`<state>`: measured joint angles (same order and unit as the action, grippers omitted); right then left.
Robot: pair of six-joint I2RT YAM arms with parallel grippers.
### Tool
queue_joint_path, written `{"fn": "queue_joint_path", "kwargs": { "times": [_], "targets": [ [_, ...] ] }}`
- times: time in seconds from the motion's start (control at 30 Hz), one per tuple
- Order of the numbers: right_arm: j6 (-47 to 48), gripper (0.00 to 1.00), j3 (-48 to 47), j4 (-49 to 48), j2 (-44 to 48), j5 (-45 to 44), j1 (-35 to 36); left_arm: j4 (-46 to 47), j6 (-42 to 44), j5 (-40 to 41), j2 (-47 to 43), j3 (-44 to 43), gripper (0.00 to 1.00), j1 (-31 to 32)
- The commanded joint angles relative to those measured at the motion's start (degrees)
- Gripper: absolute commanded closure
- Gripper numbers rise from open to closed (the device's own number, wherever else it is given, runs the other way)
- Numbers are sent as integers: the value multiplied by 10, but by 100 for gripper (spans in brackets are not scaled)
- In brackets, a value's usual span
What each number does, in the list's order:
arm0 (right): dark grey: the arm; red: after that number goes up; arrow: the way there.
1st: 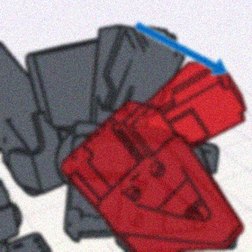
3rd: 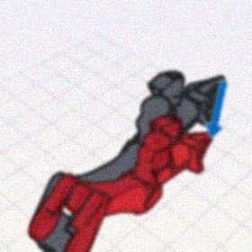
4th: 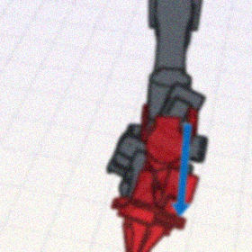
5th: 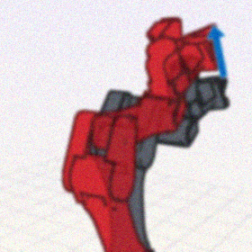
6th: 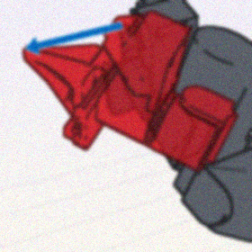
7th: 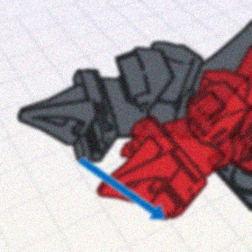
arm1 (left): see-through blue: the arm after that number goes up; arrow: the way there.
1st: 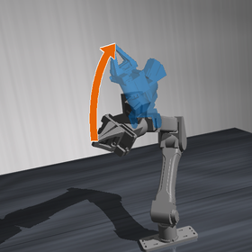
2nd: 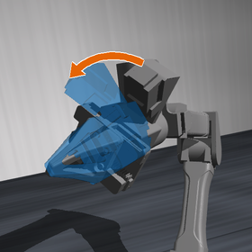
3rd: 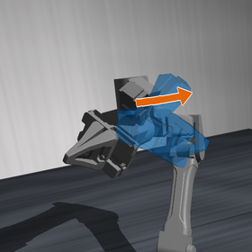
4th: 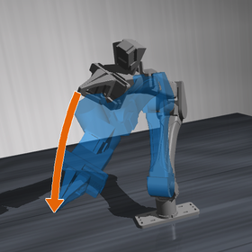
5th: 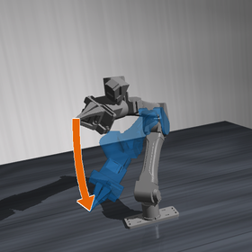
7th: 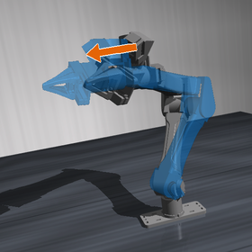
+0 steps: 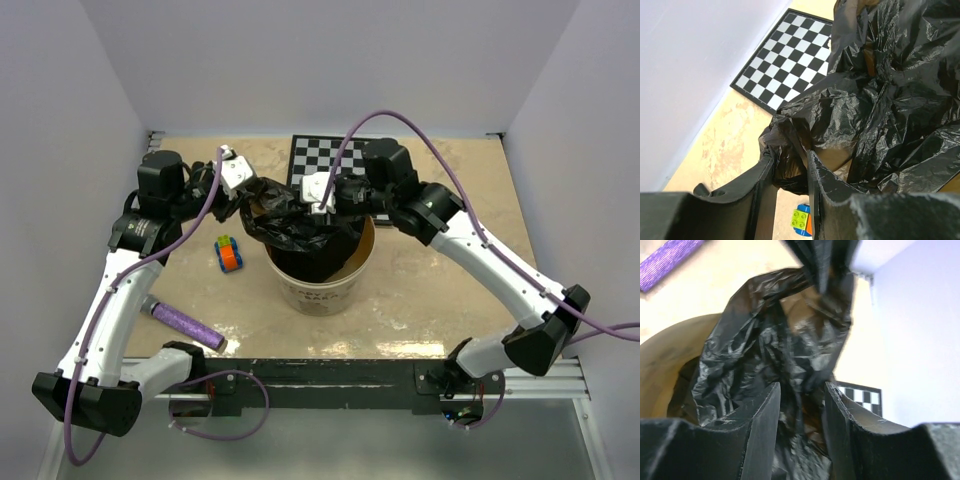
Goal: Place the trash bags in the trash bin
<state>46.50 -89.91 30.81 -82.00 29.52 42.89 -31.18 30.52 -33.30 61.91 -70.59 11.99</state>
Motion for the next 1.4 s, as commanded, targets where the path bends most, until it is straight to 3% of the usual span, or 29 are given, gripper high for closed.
{"fn": "queue_joint_path", "kwargs": {
  "times": [0.0,0.3,0.5,0.63,0.73,0.83,0.93,1.2,1.37],
  "targets": [
    [3,57,32,-29,-16,-27,3,22,-14,6,-10,-1,67,-2],
    [-3,64,33,-48,-46,-67,5,20,-11,18,-19,5,67,-3],
    [3,100,23,-14,-17,-58,11,20,-16,19,-25,15,67,-2],
    [32,100,20,98,32,4,35,-3,-30,-9,-31,20,68,-2],
    [19,100,73,123,96,13,86,-33,-46,-56,-49,30,70,-2],
    [-32,100,128,112,160,5,142,-68,-49,-125,-76,50,88,-2],
    [-50,100,163,124,184,26,147,-109,-58,-163,-101,73,100,-2],
    [-48,100,241,140,223,59,163,-194,-36,-188,-155,129,100,-2],
    [-60,100,281,84,226,37,170,-122,-62,-144,-167,179,100,-2]
  ]
}}
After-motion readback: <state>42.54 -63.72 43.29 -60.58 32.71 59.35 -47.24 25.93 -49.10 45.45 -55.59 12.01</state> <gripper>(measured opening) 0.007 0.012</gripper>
